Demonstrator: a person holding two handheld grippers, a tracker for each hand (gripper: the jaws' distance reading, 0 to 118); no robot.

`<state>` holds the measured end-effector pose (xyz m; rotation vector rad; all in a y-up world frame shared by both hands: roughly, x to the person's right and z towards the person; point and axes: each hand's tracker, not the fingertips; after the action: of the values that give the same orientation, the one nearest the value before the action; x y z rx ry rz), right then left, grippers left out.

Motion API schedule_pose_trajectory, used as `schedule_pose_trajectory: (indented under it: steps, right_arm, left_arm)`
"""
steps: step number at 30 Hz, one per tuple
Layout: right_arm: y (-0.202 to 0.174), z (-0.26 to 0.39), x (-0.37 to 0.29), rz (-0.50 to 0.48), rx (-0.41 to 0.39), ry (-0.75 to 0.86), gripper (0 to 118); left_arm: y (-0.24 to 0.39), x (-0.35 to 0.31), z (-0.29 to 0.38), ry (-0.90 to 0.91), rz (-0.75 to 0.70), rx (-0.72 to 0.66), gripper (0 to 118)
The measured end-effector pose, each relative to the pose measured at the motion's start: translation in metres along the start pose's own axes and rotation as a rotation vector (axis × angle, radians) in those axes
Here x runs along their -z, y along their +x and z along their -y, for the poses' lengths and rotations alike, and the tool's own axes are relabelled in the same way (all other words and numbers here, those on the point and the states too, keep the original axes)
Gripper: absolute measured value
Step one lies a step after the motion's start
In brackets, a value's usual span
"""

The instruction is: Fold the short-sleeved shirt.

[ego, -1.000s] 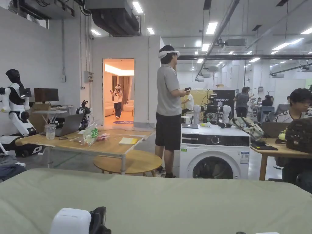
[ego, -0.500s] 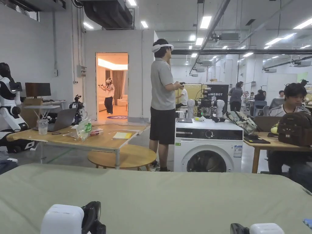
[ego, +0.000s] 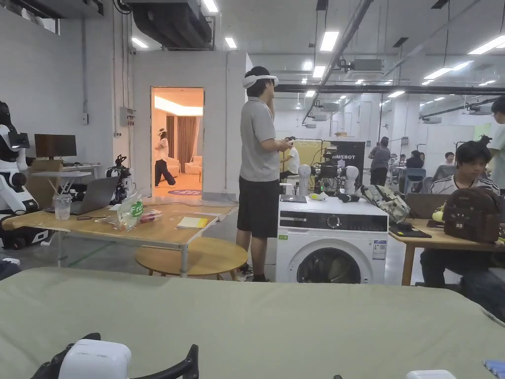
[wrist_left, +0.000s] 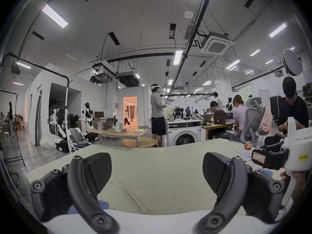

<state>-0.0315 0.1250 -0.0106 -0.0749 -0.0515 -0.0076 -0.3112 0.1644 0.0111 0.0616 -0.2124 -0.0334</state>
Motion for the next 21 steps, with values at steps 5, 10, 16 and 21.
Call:
schedule_pose_trajectory:
  steps: [5,10,16,21]
  right_arm:
    - [-0.0018,-0.0037,-0.0025,-0.007,0.009,0.0,109]
    - [-0.0033,-0.0052,-0.0009,0.004,-0.003,-0.017,109]
    - [-0.0029,-0.0039,0.0006,-0.001,0.003,-0.034,109]
    - [-0.0051,-0.0037,0.003,-0.006,0.0,-0.043,109]
  left_arm:
    - [-0.0034,0.0003,-0.0015,-0.007,0.011,-0.034,109]
    - [-0.0028,-0.0013,-0.0006,0.006,-0.001,-0.029,109]
    - [-0.0032,-0.0027,-0.0007,0.006,-0.01,-0.027,109]
    - [-0.0029,-0.0027,-0.0004,0.007,-0.005,-0.036,109]
